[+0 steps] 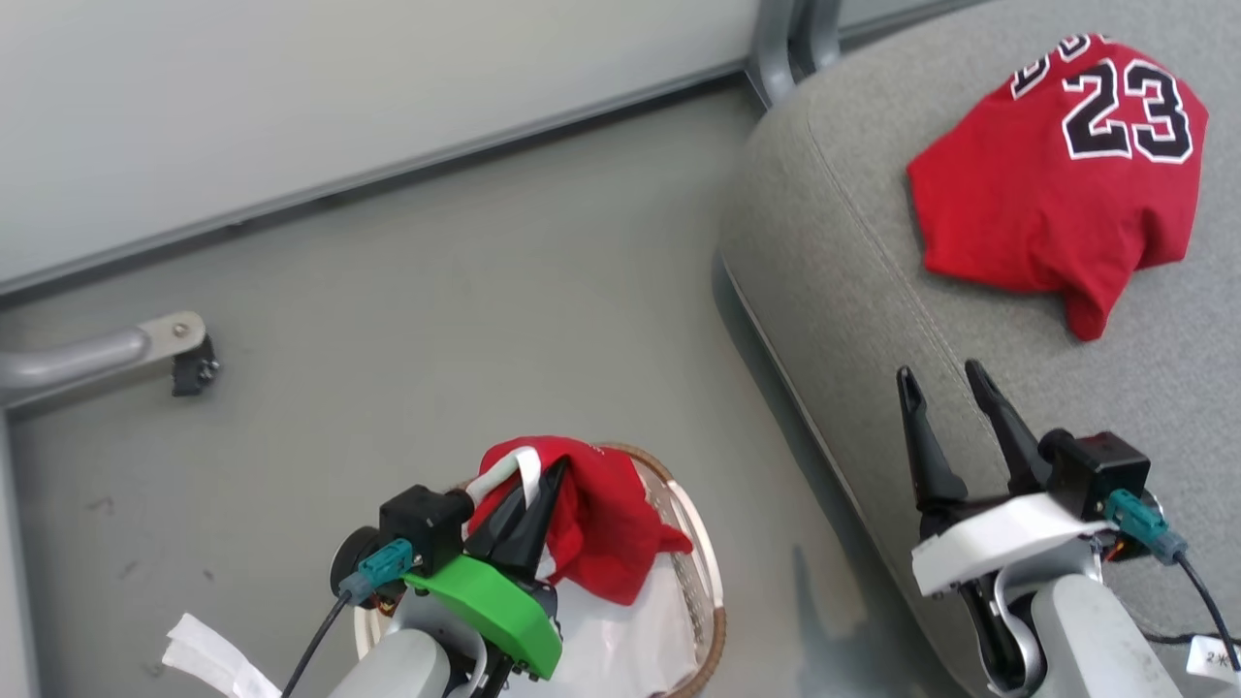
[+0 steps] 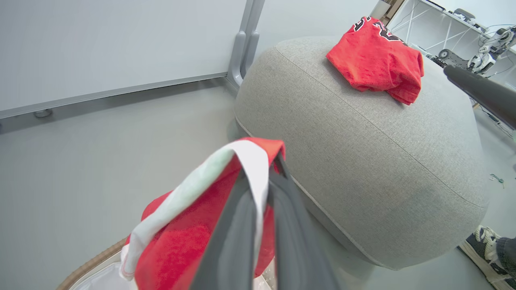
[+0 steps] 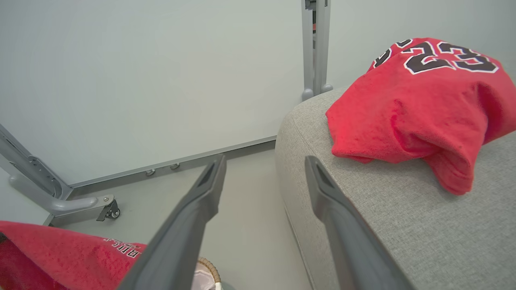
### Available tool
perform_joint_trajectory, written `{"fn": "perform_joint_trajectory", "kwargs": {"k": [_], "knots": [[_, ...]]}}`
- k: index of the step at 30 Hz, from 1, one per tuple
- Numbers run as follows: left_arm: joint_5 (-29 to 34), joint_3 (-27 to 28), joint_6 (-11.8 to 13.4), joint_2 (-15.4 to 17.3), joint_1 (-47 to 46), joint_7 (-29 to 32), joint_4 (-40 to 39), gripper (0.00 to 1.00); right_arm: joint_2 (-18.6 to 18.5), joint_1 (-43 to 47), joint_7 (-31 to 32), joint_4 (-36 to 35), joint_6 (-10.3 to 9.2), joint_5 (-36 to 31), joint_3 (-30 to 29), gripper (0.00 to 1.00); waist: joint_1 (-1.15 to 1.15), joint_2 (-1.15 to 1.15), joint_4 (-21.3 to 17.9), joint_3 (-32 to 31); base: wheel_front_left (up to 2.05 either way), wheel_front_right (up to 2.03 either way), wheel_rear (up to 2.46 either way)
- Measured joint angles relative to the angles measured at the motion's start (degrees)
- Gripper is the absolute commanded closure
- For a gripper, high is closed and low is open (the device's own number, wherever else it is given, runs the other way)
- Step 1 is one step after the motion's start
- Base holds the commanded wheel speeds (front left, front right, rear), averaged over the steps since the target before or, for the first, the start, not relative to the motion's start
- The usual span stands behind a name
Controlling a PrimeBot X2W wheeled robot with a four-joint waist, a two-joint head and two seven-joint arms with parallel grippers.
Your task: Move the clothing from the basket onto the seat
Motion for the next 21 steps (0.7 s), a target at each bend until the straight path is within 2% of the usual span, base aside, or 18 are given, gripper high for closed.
{"fn": "perform_joint_trajectory", "kwargs": {"k": [6,12,17,21], "knots": [[3.59,4.77,0.0,-1.19,1.3,0.01,-6.98,1.0,-0.01,3.08,0.0,1.32,0.0,-0.07,0.8,0.0,0.0,0.0,2.6,-5.24,0.0,0.0,0.0],[6.32,6.94,0.0,-1.85,0.84,-0.01,-12.98,1.0,-0.03,5.35,0.0,2.87,0.0,-0.52,2.48,0.0,0.0,0.0,4.75,-8.63,0.0,0.0,0.0],[6.76,7.15,0.0,-1.96,-0.8,0.0,-15.92,1.0,-0.02,6.54,0.0,5.12,0.0,-2.25,6.01,0.0,0.0,0.0,6.25,-10.12,0.0,0.0,0.0],[6.75,6.89,0.0,-2.23,-1.53,0.0,-17.07,1.0,-0.48,6.45,0.0,6.93,0.0,-3.87,10.99,0.0,0.0,0.0,7.33,-10.57,0.0,0.0,0.0]]}}
